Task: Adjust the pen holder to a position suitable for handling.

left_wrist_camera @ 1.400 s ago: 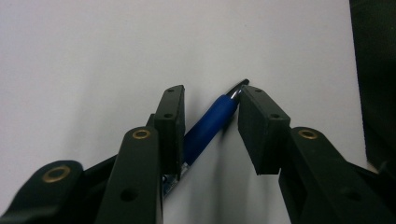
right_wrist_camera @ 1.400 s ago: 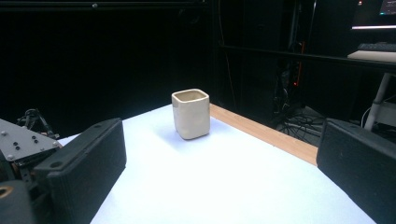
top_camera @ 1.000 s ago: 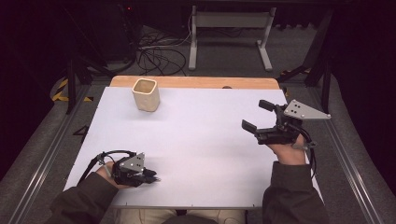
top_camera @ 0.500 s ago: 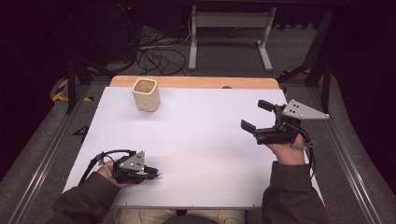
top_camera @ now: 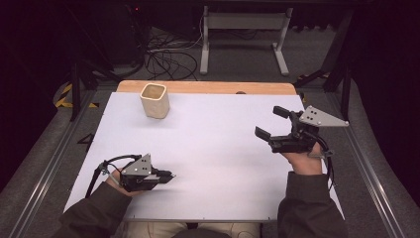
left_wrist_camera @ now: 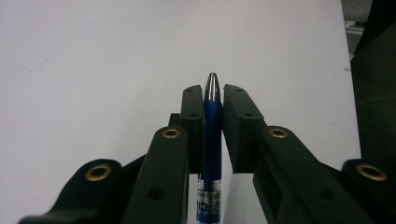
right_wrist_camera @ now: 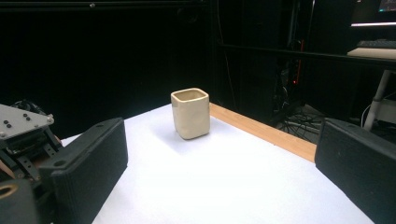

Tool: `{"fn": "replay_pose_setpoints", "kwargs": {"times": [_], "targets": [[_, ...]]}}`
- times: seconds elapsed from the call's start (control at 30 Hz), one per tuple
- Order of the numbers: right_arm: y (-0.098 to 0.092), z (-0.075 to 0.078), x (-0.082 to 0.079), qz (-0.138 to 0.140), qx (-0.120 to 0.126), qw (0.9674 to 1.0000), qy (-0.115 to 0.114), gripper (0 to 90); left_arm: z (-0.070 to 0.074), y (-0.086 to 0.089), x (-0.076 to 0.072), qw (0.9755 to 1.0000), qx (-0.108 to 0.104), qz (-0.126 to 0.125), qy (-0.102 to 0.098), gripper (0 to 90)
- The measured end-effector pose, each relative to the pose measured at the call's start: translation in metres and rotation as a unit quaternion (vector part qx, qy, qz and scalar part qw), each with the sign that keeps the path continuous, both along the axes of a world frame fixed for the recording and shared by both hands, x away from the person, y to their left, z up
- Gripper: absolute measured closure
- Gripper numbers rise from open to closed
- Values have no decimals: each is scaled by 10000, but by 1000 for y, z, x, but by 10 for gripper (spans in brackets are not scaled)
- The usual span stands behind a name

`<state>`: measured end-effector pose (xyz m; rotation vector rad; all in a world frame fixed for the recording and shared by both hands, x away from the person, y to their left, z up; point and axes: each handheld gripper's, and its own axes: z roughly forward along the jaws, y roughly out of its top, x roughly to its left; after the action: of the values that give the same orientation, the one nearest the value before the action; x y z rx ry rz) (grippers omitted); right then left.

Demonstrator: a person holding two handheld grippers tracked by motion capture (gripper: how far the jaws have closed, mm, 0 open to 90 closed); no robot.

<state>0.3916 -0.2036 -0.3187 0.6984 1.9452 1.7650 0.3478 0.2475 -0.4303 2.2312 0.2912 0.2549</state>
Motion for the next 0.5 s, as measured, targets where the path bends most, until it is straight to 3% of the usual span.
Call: {"fn": "replay_pose_setpoints", "kwargs": {"times": [0.5], "targets": [[5, -3, 1, 12, 46, 10000, -12, 45, 12, -8, 3, 9985, -443, 310, -4, 792]]}}
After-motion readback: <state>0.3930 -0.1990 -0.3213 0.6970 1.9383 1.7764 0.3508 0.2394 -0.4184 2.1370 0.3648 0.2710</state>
